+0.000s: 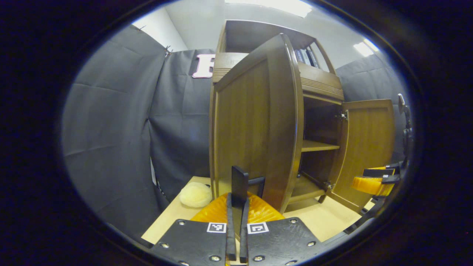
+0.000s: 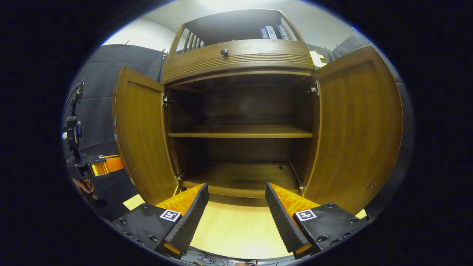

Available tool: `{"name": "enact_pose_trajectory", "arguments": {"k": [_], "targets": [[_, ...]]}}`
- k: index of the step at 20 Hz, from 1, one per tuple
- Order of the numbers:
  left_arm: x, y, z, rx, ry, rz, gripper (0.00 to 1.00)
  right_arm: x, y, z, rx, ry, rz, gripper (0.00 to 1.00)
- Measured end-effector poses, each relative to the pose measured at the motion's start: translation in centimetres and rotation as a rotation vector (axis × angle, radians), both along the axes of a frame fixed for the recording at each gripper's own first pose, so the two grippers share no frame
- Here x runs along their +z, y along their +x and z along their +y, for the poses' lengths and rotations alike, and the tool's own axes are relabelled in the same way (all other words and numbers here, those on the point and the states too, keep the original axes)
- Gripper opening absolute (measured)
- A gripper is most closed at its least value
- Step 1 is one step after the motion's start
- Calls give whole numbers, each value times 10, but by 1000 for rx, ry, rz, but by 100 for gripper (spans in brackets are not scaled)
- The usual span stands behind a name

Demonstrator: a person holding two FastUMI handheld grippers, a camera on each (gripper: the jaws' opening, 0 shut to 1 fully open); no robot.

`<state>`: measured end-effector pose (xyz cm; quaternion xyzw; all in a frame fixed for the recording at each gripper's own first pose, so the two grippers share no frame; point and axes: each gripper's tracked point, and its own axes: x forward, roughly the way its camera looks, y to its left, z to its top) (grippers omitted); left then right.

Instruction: Open the right door of the double-door shoe cabinet with the right hand, and open the left door with the left hand.

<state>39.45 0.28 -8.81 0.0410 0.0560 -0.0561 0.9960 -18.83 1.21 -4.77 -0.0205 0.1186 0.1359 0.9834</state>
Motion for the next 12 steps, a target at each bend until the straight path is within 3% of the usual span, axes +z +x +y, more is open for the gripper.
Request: {"name": "enact_pose_trajectory", "arguments": {"k": [5, 7, 8, 12], "targets": [[6, 7, 8, -39, 31, -37, 6, 6, -7, 3, 20, -25, -21, 97], [6, 8, 15, -33, 45, -47, 5, 8, -8, -1, 13, -38, -33, 94], [7, 9, 19, -27, 51, -53, 5, 8, -9, -3, 7, -40, -33, 97], [7, 8, 15, -76, 40, -47, 6, 6, -12, -14, -18, -56, -20, 94]]}}
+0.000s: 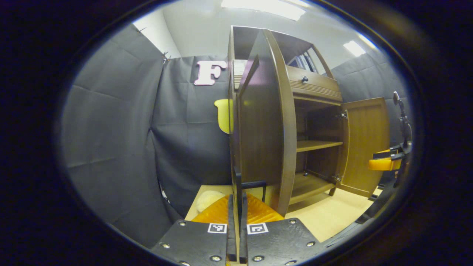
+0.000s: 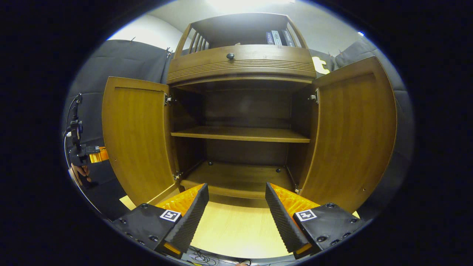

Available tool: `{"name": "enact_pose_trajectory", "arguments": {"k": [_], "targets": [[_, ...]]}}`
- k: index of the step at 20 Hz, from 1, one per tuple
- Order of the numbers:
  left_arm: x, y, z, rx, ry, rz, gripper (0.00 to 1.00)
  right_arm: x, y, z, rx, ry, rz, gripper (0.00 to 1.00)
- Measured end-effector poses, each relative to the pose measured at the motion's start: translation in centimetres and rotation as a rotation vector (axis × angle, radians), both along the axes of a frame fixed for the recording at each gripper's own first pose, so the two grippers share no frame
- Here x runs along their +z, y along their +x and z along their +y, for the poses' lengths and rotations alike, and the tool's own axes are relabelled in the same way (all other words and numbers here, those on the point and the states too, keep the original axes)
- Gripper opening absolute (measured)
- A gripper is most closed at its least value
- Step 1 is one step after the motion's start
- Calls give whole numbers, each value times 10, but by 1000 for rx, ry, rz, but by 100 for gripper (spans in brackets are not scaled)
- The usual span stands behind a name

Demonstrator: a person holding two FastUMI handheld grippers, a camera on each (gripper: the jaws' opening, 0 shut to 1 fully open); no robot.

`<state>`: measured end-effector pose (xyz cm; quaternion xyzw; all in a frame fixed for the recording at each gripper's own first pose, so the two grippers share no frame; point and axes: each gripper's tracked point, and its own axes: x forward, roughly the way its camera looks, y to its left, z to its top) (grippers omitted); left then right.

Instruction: Open the right door of the double-door shoe cabinet with the right hand, and open the left door with the left hand.

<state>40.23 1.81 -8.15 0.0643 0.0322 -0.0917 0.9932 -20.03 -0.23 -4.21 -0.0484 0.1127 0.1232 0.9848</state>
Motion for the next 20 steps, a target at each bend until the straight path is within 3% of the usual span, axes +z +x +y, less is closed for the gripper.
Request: {"name": "enact_pose_trajectory", "arguments": {"k": [7, 12, 16, 18, 20], "targets": [[-2, -8, -3, -44, -23, 17, 5, 9, 0, -4, 7, -27, -12, 96], [2, -8, 2, 16, -29, 4, 5, 10, -7, -15, -17, -42, 9, 96], [7, -5, 19, 89, 20, -35, 5, 18, -11, -23, -35, -56, 3, 99], [13, -3, 18, 111, -4, -54, 4, 28, -12, -28, -38, -55, -15, 99], [18, -6, -2, 77, -62, -64, 5, 31, -14, -32, -26, -94, -26, 96]]}}
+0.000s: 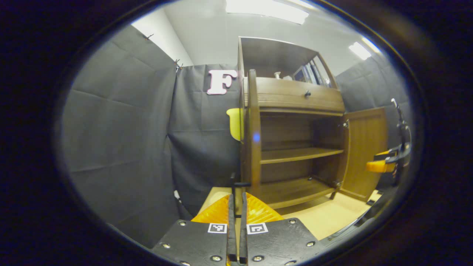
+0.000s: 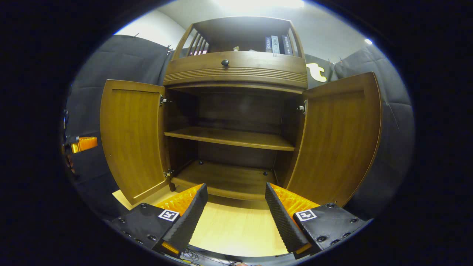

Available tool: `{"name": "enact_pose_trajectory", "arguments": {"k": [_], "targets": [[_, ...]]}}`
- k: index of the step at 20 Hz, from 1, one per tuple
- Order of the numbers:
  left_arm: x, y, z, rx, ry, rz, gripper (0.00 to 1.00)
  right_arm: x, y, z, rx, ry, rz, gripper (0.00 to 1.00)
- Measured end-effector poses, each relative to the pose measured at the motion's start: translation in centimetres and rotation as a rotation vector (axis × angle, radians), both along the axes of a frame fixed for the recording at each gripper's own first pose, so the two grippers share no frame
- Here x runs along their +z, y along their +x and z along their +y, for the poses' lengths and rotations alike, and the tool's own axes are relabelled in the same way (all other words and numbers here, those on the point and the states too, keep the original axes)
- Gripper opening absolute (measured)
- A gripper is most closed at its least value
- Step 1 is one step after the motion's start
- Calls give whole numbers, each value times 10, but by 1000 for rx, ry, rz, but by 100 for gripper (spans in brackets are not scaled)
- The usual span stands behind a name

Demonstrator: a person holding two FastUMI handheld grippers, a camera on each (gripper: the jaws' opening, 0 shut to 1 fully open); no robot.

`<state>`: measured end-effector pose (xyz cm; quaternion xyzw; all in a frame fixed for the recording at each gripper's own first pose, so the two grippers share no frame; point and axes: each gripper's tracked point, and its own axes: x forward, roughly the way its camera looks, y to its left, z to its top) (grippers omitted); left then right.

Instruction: Open the right door of the double-door shoe cabinet with the right hand, and open the left door with the left hand.

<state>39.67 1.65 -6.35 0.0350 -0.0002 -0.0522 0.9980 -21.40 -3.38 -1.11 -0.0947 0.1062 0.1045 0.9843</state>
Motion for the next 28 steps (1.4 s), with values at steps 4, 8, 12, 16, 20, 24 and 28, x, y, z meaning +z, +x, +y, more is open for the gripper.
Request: {"name": "enact_pose_trajectory", "arguments": {"k": [4, 8, 12, 16, 20, 24, 28], "targets": [[7, 2, -8, 12, -36, -43, 18, 0, 3, -11, 19, 3, 10, 97], [10, -1, -12, 79, -71, -53, 44, 9, 10, -17, 44, -42, 2, 97], [10, -3, -36, 34, -94, -52, 94, 25, 4, -12, 137, 10, -17, 97], [9, 2, -39, 73, -63, -50, 100, 25, -8, -18, 201, 44, 5, 97], [5, -2, -32, 171, -55, -32, 100, 10, -13, -32, 210, 87, 29, 97], [-12, -26, -20, 251, 14, 66, 100, -19, -25, -43, 212, 124, 101, 98], [-16, -24, -19, 305, -35, 74, 100, -27, -36, -54, 198, 133, 115, 96]]}}
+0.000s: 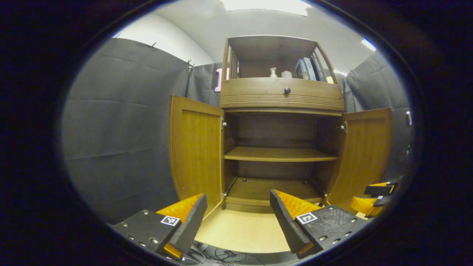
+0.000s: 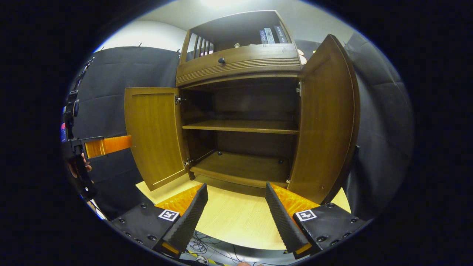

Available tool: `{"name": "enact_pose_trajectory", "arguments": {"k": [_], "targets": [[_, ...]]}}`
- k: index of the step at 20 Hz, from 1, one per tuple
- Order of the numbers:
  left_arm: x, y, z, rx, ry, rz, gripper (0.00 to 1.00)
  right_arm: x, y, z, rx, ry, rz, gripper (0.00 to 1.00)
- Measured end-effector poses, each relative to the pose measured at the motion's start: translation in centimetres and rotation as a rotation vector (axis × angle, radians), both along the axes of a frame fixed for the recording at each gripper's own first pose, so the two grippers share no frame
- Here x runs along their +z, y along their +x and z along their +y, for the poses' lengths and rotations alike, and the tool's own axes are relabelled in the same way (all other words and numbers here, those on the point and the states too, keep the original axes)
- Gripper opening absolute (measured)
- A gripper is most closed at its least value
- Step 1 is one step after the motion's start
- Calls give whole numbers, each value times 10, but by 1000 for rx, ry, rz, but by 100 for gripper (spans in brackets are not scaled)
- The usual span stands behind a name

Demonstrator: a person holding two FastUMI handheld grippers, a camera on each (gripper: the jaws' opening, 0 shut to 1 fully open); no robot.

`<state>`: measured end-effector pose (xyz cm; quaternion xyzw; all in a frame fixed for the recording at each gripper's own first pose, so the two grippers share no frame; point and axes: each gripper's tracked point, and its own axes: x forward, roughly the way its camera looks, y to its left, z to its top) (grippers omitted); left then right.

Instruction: Open the right door of the double-door shoe cabinet with the right hand, and open the left door with the left hand.

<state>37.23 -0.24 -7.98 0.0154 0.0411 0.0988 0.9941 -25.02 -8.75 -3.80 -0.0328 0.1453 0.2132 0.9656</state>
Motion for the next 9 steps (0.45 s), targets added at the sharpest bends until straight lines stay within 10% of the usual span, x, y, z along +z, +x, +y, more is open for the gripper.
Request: {"name": "enact_pose_trajectory", "arguments": {"k": [4, 9], "targets": [[7, -8, 9, 20, 76, 8, 100, 5, 4, 5, -24, 26, 5, 98], [6, -1, 5, -137, 169, 36, 100, 23, 13, 1, -41, 13, -17, 96]]}}
